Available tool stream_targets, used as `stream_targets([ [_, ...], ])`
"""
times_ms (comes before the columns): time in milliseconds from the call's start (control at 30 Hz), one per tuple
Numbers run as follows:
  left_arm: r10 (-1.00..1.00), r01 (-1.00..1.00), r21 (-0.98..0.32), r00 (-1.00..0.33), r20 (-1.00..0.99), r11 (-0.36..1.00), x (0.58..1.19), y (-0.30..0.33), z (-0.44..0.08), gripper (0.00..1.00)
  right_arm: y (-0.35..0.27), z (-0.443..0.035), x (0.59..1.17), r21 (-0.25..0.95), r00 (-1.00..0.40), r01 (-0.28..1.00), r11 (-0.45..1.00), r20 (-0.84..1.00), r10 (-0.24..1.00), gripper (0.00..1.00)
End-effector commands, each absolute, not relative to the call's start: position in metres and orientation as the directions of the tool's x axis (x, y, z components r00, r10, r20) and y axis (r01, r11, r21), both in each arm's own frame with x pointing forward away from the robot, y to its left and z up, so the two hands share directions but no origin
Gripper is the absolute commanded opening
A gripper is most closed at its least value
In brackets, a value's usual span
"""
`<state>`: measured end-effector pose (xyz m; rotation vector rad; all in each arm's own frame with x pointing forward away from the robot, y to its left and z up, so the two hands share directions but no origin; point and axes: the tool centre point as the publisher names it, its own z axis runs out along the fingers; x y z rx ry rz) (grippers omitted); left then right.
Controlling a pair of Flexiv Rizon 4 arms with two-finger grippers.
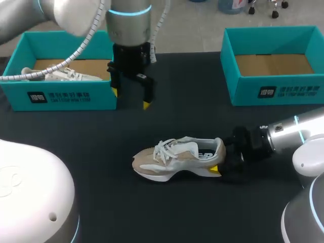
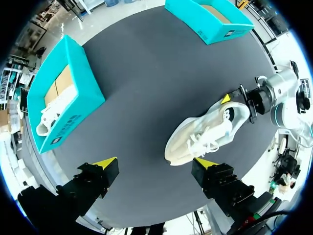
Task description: Take the shoe out of the shoebox, open the shoe tongue, remove and reinsert the insole, then place the shoe into the shoebox
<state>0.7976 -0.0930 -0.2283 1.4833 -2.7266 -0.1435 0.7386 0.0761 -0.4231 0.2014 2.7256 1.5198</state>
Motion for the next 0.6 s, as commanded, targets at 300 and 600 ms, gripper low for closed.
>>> stream_targets([
  [300, -0.777, -0.789, 0.115, -0.615, -0.135, 0.604, 0.769, -0.147, -0.263, 1.0, 0.078, -0.423, 0.738, 0.846, -0.991, 0.106, 0.523, 0.049, 0.121, 0.0],
  [600, -0.753, -0.765, 0.119, -0.644, -0.138, 0.633, 0.761, -0.157, -0.268, 1.0, 0.078, -0.423, 0.738, 0.846, -0.991, 0.106, 0.523, 0.049, 0.121, 0.0],
])
